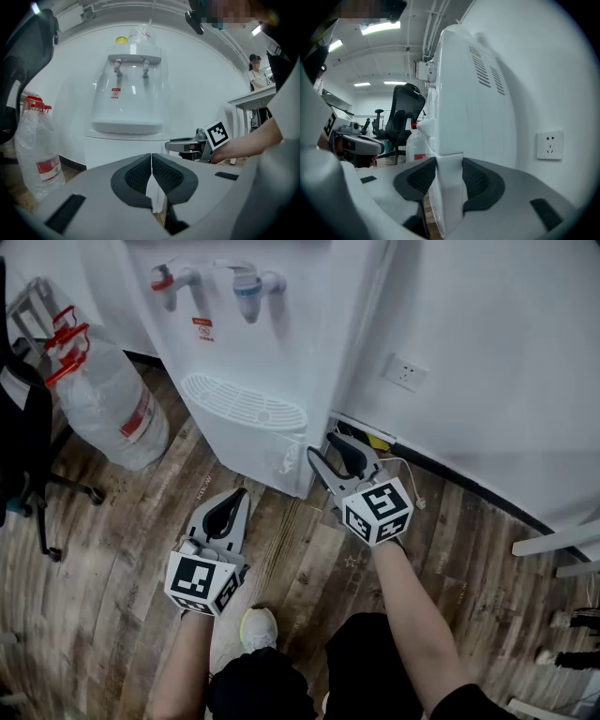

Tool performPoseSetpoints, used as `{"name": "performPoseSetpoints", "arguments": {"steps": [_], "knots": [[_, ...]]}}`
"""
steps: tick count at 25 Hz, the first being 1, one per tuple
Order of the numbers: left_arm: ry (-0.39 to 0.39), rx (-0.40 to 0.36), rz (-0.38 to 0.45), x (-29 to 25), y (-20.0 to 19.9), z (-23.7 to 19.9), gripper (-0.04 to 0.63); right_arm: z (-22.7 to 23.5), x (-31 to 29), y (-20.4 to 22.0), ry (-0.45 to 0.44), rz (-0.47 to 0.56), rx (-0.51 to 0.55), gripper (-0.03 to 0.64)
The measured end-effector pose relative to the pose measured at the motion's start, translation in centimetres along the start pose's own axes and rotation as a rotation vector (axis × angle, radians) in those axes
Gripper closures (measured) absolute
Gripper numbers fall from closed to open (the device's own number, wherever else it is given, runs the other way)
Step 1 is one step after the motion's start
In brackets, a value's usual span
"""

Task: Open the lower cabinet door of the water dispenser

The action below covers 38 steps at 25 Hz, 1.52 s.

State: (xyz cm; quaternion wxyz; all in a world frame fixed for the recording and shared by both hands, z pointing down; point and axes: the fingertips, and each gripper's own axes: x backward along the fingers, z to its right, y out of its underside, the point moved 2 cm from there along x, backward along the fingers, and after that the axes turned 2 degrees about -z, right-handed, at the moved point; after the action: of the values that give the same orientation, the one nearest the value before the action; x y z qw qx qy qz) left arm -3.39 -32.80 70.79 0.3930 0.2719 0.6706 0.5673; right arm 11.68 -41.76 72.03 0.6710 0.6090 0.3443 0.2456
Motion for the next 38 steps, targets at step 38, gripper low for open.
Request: {"name": "performPoseSetpoints", "arguments": {"steps": [38], "knots": [[-0.031, -0.013, 0.008, 2.6, 0.2, 0.3, 0.58, -1.1, 0.3, 0.0, 0.033, -0.027, -0.016, 0.43]]}}
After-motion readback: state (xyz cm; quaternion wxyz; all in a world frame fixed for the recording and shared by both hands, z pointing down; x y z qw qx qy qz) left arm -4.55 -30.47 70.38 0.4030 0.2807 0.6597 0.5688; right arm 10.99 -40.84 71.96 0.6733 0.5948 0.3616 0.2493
